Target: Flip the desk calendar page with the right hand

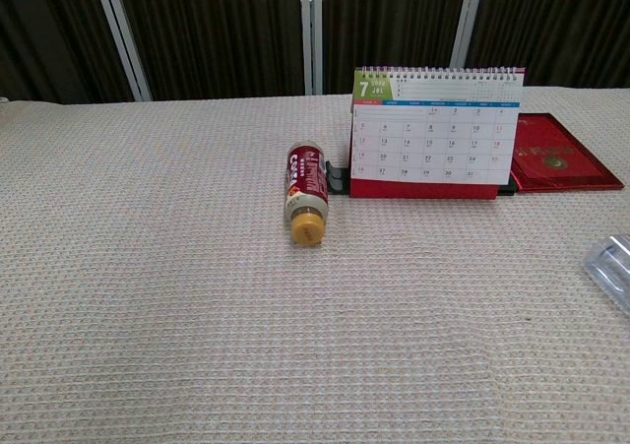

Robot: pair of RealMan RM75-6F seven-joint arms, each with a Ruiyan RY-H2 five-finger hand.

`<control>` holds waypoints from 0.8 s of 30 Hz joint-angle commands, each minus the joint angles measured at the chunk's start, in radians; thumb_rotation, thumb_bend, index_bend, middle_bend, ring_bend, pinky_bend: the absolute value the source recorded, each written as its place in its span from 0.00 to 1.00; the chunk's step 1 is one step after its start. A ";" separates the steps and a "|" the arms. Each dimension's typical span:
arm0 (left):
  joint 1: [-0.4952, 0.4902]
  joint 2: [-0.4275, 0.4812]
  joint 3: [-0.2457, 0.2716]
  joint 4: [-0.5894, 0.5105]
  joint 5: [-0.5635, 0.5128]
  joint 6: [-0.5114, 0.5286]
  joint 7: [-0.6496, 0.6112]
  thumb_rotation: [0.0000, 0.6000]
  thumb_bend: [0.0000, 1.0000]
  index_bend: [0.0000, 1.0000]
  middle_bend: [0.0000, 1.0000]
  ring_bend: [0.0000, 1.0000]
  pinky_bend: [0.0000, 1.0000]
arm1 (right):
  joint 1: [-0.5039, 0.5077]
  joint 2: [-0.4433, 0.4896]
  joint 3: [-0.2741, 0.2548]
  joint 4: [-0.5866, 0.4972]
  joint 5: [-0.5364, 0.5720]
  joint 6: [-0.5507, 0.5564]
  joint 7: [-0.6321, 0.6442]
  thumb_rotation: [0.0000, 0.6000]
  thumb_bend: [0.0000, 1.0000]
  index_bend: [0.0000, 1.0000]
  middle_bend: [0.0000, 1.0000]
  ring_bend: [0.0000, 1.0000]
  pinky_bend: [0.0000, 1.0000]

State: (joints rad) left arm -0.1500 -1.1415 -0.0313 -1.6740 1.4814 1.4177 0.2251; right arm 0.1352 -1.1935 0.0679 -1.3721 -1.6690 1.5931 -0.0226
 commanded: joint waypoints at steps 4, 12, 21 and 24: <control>-0.003 0.005 0.003 -0.003 0.000 -0.004 -0.011 1.00 0.00 0.00 0.00 0.00 0.00 | 0.000 -0.011 0.001 0.010 -0.007 0.019 0.012 1.00 0.06 0.00 0.00 0.00 0.00; -0.001 0.006 0.006 0.000 0.016 0.006 -0.024 1.00 0.00 0.00 0.00 0.00 0.00 | 0.005 0.006 -0.014 -0.015 -0.008 -0.004 0.042 1.00 0.07 0.00 0.00 0.00 0.00; -0.002 0.011 -0.006 0.004 0.005 0.010 -0.051 1.00 0.00 0.00 0.00 0.00 0.00 | 0.048 0.024 -0.016 -0.125 0.015 -0.090 0.177 1.00 0.28 0.00 0.02 0.01 0.06; -0.002 0.012 -0.011 0.006 0.002 0.014 -0.061 1.00 0.00 0.00 0.00 0.00 0.00 | 0.093 0.024 0.012 -0.207 0.062 -0.162 0.293 1.00 0.29 0.00 0.31 0.32 0.39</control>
State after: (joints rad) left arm -0.1521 -1.1296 -0.0410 -1.6693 1.4838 1.4300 0.1660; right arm 0.1861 -1.1717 0.0570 -1.5066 -1.6481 1.4963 0.1770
